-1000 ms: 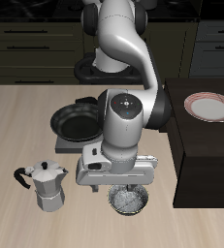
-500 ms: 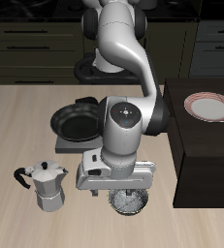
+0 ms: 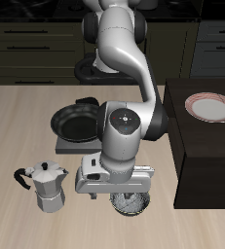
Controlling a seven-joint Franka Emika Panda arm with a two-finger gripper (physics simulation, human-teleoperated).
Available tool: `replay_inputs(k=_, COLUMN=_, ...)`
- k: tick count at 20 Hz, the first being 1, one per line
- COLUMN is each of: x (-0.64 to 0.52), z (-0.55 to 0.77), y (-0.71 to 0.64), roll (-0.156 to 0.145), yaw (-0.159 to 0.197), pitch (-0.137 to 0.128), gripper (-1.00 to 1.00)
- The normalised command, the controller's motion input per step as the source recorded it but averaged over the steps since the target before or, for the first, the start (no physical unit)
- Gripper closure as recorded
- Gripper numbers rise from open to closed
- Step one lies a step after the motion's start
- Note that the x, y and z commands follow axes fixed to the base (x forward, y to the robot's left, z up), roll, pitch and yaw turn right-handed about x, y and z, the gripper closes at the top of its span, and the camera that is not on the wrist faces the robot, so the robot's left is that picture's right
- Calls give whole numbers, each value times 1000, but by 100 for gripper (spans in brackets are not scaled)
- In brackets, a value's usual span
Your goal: Place the bowl on the plate
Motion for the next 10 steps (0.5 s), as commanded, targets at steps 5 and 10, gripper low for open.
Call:
replay_inputs(k=5, x=-36, z=-156, y=46, roll=28, yaw=-27, pitch=36, gripper=-100)
replay_inputs(k=10, x=-9, z=-92, y=-1, roll=45, yaw=-30, pitch=9, gripper=100)
